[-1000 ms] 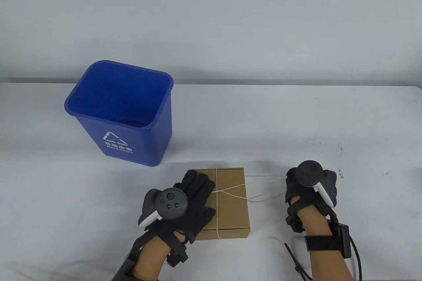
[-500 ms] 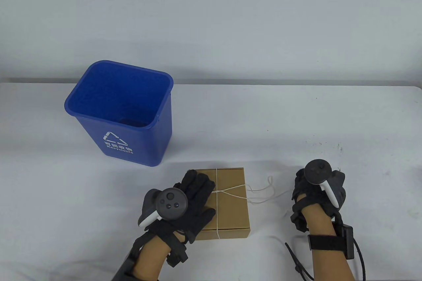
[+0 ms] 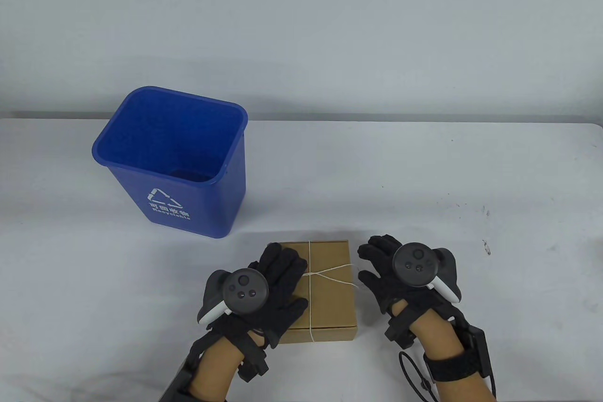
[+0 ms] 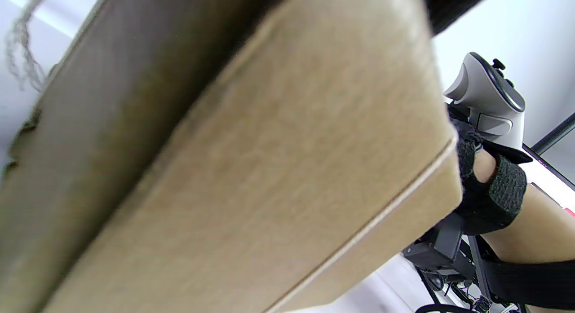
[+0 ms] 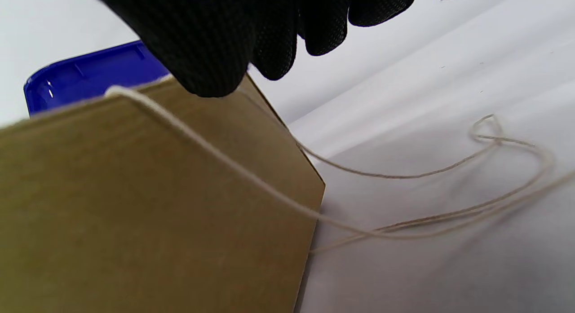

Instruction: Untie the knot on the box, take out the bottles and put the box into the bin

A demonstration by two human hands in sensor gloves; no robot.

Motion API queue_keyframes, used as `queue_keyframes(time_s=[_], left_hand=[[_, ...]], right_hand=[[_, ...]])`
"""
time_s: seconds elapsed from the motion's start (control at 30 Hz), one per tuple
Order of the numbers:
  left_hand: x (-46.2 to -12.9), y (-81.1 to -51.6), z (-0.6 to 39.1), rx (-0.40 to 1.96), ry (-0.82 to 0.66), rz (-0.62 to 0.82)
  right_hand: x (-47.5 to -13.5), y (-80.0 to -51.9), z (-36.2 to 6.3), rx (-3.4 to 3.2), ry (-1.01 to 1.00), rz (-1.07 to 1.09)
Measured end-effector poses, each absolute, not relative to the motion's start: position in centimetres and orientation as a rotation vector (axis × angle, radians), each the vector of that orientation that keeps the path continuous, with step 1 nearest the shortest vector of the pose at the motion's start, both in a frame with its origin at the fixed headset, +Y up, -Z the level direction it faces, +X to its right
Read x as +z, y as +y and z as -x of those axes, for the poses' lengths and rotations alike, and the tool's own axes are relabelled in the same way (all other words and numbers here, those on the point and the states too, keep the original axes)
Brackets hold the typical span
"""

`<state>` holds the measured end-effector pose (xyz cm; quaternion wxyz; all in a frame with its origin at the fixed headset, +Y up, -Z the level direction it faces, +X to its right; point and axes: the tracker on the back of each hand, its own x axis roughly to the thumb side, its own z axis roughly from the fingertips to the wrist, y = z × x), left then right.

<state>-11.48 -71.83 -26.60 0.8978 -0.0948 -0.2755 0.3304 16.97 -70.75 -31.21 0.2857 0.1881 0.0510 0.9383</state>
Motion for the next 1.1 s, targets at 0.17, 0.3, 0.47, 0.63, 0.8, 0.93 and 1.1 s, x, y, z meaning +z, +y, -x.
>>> queue_keyframes(time_s=[0.17, 0.3, 0.47, 0.63, 0.8, 0.93, 1.1], left_hand=[[-26.6, -71.8, 11.5, 0.687, -0.572, 0.197], [-26.6, -71.9, 11.5, 0.689, -0.574, 0.199], [-26.7, -71.8, 11.4, 0.689, -0.575, 0.199], [-26.7, -71.9, 11.4, 0.689, -0.574, 0.199], [-26.7, -71.8, 11.4, 0.689, -0.574, 0.199], [-26.7, -71.8, 11.4, 0.689, -0.574, 0.199], [-26.7, -71.8, 11.4, 0.689, -0.574, 0.199]], right_hand=[[-31.4, -71.5, -16.1, 2.551, 0.100, -0.505], [-31.5, -71.8, -15.7, 2.548, 0.084, -0.526], [-31.6, -71.7, -16.0, 2.542, -0.016, -0.510], [-31.7, -71.6, -16.5, 2.502, -0.022, -0.492], [-32.0, -71.6, -17.4, 2.504, -0.031, -0.449], [-32.4, -71.7, -18.3, 2.499, -0.029, -0.402], [-32.9, -71.9, -19.5, 2.497, -0.022, -0.336]])
